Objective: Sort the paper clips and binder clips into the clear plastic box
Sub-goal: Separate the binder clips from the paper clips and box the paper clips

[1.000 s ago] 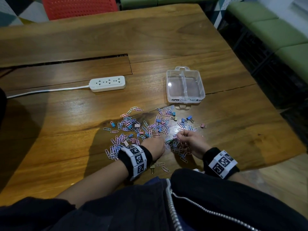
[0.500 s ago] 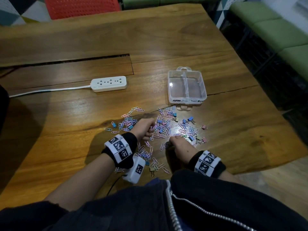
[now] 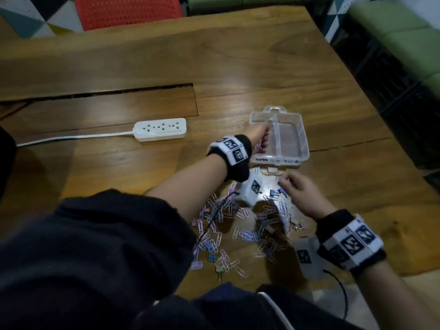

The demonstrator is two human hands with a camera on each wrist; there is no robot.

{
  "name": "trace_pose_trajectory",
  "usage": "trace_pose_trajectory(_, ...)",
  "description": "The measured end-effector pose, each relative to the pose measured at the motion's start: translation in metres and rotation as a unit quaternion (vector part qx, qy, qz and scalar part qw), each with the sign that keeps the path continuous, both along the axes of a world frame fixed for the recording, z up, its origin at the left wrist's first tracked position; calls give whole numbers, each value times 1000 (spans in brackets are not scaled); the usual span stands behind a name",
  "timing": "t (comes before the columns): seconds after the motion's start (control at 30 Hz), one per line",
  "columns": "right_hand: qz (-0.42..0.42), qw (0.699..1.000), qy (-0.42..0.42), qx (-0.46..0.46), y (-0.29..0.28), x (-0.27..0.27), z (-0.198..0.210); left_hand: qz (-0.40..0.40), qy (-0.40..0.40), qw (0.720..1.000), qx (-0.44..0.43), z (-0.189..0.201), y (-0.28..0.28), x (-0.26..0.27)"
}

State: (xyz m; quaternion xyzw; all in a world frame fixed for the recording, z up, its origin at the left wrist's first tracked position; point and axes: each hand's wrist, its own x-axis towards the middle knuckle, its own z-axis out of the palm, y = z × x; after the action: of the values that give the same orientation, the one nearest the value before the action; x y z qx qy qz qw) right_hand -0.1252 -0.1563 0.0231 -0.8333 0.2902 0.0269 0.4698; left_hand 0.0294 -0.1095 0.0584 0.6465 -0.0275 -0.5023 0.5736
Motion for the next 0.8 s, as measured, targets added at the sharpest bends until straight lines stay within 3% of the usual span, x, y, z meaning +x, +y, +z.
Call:
trace_pose_trajectory(0.13,-43,999,14,-7,-35,35,11,-26,-15,998,58,0,-23,7)
trace_pose_trajectory(0.2,-47,998,34,-25,-45,53,16,-50,-64,992,92,-5,-26,11)
trace_pose_trajectory(0.3,-66,997,37,-24,-53,78,20,-119,-111,984,71,-16,-26,17)
trace_pose_trajectory(0.5,-113,993,22,-5,-55,117,6,-101,-217,969,66,-26,-9,27)
trace_pose_trajectory(0.67,-77,997,10,-14,-48,117,2,-108,-255,959,52,-21,11,23)
trace_pose_trajectory(0.8,-156,985,-72,31,-44,84,5,-132,-354,921,93,-23,30,12)
